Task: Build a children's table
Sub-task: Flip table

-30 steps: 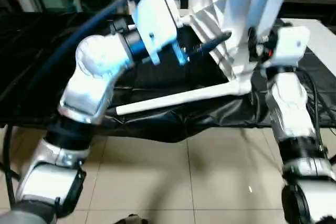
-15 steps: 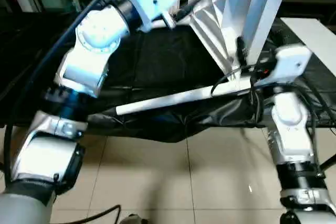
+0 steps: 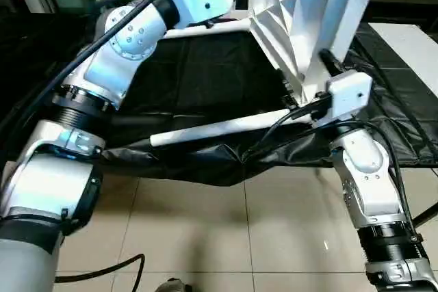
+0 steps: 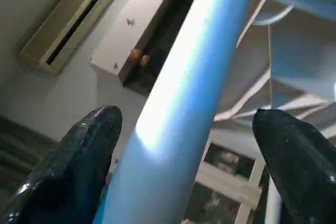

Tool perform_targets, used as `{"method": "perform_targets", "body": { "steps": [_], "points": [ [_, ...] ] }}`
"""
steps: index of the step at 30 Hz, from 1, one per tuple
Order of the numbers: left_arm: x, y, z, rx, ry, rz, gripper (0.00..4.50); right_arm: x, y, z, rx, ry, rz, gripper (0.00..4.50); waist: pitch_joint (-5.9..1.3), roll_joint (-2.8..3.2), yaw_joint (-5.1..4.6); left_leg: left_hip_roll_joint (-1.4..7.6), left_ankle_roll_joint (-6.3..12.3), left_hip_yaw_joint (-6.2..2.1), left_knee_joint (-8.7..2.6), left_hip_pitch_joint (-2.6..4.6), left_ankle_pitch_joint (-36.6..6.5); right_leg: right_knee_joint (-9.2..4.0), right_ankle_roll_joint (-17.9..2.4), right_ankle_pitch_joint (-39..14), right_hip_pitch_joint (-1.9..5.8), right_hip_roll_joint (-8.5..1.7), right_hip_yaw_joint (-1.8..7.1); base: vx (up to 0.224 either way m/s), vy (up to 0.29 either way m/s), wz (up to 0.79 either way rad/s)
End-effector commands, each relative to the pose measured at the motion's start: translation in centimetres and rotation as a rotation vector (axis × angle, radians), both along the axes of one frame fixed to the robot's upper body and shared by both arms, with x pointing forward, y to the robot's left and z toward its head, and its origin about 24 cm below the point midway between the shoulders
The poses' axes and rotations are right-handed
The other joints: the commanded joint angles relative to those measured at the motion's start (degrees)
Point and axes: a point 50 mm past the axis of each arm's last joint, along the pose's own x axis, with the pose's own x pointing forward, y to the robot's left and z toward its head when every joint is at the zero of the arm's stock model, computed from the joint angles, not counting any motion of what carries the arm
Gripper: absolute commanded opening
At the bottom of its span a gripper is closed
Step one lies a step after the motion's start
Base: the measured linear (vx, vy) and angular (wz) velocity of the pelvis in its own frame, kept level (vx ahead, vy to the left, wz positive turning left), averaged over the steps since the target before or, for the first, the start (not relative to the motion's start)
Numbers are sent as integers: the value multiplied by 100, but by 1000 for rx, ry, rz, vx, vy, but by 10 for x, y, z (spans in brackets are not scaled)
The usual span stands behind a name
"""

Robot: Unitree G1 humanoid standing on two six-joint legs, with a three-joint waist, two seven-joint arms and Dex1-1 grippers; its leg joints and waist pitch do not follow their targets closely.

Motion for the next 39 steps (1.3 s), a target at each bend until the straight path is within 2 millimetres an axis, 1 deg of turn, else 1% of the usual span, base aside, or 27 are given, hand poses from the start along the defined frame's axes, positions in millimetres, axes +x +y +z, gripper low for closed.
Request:
{"method": "perform_targets", "body": {
  "steps": [1,2,5,6,7,8,10,11,12,15,16,17,19,21,23,24,25,26,30,31,35,39],
  "points": [
    [5,7,7,3,-20,72,450,-5,5,-2,-67,5,37,449,-464,-40,23,271,3,-121,-548,243,-1518,-344,-1298,-364,202,-139,51,0,0,0],
    [7,10,7,-8,-20,93,450,-5,7,-2,-77,4,42,449,-461,-33,21,268,-15,-126,-549,240,-1557,-342,-1295,-376,203,-138,52,0,0,0],
    [11,18,12,-53,-34,156,450,-6,10,-2,-89,-1,43,449,-461,-41,23,263,-27,-129,-550,235,-1599,-352,-1281,-420,201,-145,56,0,0,0],
    [12,21,13,-65,-40,170,450,-6,11,-2,-89,-2,43,449,-463,-59,19,261,-22,-123,-549,236,-1598,-351,-1286,-415,200,-140,55,0,0,0],
    [13,25,15,-87,-47,197,432,-7,13,-1,-87,-5,47,450,-462,-47,25,261,-15,-130,-550,233,-1577,-352,-1295,-426,200,-146,53,0,0,0],
    [13,25,15,-87,-47,197,432,-7,13,-1,-87,-5,47,450,-463,-46,25,265,-11,-130,-548,238,-1578,-352,-1304,-414,196,-147,55,0,0,0],
    [13,30,17,-110,-50,221,404,-8,16,-3,-94,-6,54,450,-466,-49,29,269,14,-133,-543,231,-1491,-337,-1327,-306,204,-148,53,0,0,0],
    [13,30,18,-112,-49,222,404,-8,17,-5,-99,-4,55,450,-464,-47,32,266,41,-132,-542,226,-1459,-336,-1335,-258,201,-145,51,0,0,0],
    [13,30,17,-116,-47,217,389,-9,18,-6,-106,-2,59,450,-467,-48,34,267,50,-132,-539,230,-1442,-334,-1345,-236,200,-148,51,0,0,0],
    [13,29,16,-126,-36,206,377,-10,20,-8,-98,-2,69,450,-474,-35,46,268,56,-129,-533,237,-1421,-329,-1370,-183,198,-147,50,0,0,0],
    [14,28,15,-131,-30,202,358,-11,20,-7,-90,-6,77,450,-473,-36,53,269,72,-128,-531,231,-1389,-326,-1375,-130,197,-145,51,0,0,0],
    [14,28,15,-133,-28,201,358,-11,21,-7,-88,-7,80,450,-472,-30,67,273,76,-127,-533,236,-1403,-325,-1374,-125,190,-145,50,0,0,0],
    [14,27,14,-139,-17,196,343,-13,21,-7,-80,-8,99,450,-468,-33,83,274,56,-128,-540,237,-1481,-330,-1362,-190,191,-149,52,0,0,0],
    [14,27,13,-147,-4,193,321,-16,23,-8,-69,-10,142,450,-465,-10,95,277,43,-131,-544,241,-1525,-329,-1359,-219,187,-150,53,0,0,0],
    [15,26,11,-154,9,190,310,-21,25,-8,-50,-14,187,450,-466,-18,125,286,59,-134,-545,244,-1599,-341,-1319,-249,189,-152,59,0,0,0],
    [15,26,11,-154,10,189,302,-21,25,-8,-49,-15,191,450,-472,-11,135,289,54,-136,-544,250,-1590,-336,-1319,-224,183,-155,58,0,0,0],
    [15,26,9,-159,21,185,293,-25,27,-9,-19,-11,228,450,-466,-11,131,287,56,-142,-555,239,-1620,-336,-1322,-213,187,-151,54,0,0,0],
    [15,26,9,-159,21,185,287,-25,27,-9,-18,-11,229,450,-467,-13,135,291,52,-145,-554,238,-1643,-336,-1324,-211,185,-153,54,0,0,0],
    [16,26,7,-189,54,184,277,-30,31,-8,48,2,300,450,-456,-2,137,294,24,-153,-573,236,-1775,-348,-1332,-347,174,-159,53,0,0,0],
    [16,26,6,-196,61,183,273,-31,31,-8,61,3,311,450,-458,-1,139,297,9,-153,-576,245,-1832,-354,-1325,-403,170,-160,55,0,0,0],
    [16,27,4,-221,88,182,266,-34,33,-8,83,3,349,450,-452,11,140,301,-40,-159,-590,244,-1902,-359,-1298,-469,162,-161,57,0,0,0],
    [19,29,2,-289,130,188,263,-34,32,-9,68,4,339,450,-453,-6,143,291,-61,-155,-588,227,-1860,-363,-1286,-496,168,-170,58,0,0,0]
  ]
}}
